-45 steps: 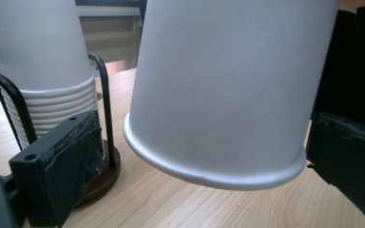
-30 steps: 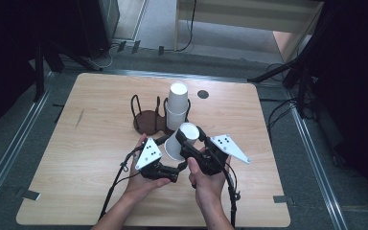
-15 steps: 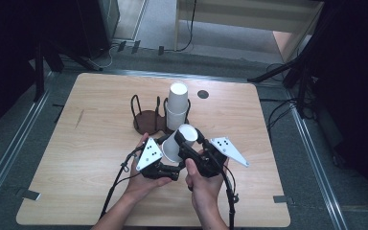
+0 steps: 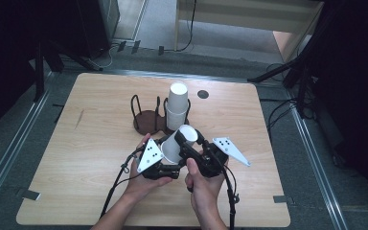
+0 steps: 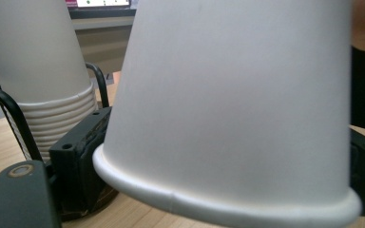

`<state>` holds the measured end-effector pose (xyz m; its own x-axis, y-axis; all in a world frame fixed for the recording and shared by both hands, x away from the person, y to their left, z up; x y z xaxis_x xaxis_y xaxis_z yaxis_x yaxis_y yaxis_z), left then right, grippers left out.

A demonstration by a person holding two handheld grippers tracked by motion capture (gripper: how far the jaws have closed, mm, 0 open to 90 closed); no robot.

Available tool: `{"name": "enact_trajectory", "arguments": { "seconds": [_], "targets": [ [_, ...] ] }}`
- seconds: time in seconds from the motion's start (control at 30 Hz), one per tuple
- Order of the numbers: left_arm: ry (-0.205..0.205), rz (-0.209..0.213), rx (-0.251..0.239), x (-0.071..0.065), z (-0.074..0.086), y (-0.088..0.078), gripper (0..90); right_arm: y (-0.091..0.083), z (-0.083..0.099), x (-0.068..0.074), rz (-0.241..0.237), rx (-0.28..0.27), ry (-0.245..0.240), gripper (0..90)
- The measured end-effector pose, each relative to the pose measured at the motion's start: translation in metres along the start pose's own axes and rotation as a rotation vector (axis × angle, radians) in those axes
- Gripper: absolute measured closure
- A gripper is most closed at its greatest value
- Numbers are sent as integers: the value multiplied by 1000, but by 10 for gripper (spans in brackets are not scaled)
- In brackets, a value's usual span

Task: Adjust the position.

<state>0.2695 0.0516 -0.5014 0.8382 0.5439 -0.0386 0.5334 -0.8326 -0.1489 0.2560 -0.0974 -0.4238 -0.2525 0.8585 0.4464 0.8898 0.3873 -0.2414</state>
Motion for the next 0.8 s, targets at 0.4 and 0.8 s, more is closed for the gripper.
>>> {"name": "enact_trajectory", "arguments": {
  "seconds": [0.4, 0.8],
  "targets": [
    [10, -19, -24, -1, -2, -2, 152, 1, 1, -1, -7, 0, 13, 357],
    [-13, -1, -51, 1, -3, -6, 127, 0, 0, -4, 8, -26, 59, 359]
  ]
}}
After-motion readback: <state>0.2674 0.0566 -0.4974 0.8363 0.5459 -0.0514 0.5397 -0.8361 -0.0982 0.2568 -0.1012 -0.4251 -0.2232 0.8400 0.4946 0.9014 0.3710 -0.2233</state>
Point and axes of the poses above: each handheld gripper's, and its own axes: y roughly forward along the jaws, z roughly out of its underside, x roughly to its left, the point moved 2 cm from there along y, roughly forward along the jaws, and after that the axes turned 11 degrees about z, right-handed, at the moved point
